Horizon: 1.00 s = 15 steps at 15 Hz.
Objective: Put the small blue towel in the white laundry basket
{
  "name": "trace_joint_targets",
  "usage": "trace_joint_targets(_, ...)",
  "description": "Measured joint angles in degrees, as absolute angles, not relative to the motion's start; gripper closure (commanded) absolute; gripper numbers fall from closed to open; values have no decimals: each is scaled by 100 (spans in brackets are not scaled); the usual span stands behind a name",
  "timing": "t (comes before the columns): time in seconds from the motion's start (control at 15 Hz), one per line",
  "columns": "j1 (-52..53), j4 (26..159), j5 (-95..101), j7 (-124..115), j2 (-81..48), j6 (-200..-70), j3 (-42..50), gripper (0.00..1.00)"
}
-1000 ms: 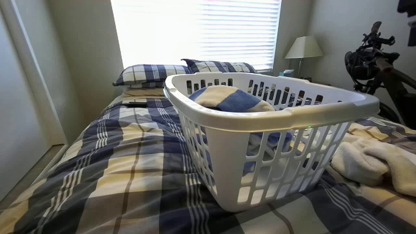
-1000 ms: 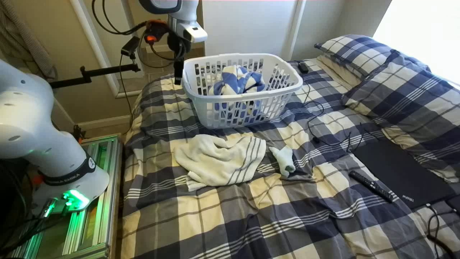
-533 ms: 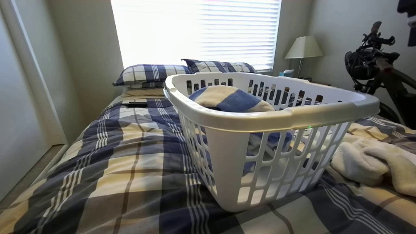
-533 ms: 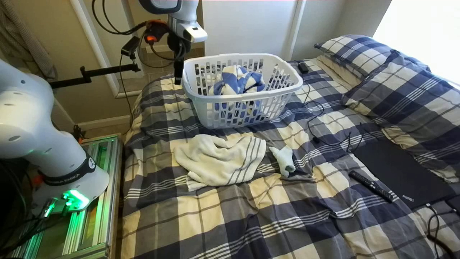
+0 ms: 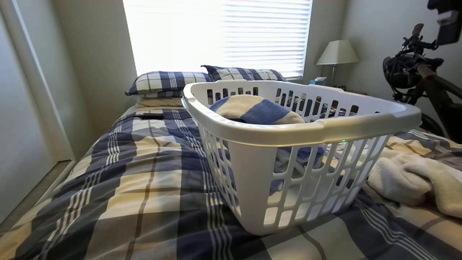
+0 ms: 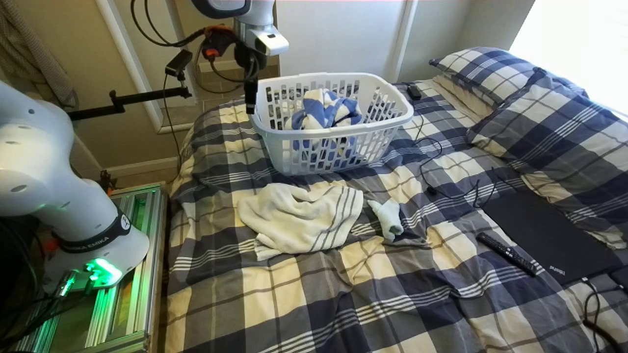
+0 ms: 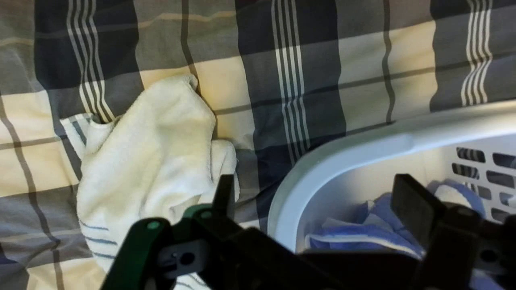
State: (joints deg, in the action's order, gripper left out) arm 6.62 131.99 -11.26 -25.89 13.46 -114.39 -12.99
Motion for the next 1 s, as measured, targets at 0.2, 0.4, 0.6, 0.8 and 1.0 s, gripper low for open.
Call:
trace_joint_targets(0.2, 531, 13071, -1120, -2588, 1376, -11817, -1031, 0)
trace_joint_targets(0.4, 316, 12921, -1007, -2567, 1436, -11966, -783, 0)
trace_joint_targets(0.6, 81, 12789, -872, -2398, 1442, -11967, -504, 0)
trace_joint_targets(0.8, -150, 12654, -505, -2112, 1300, -11914, -258, 0)
trace_joint_targets(1.0, -327, 12408, -73, -1771, 919, -11902, -54, 0)
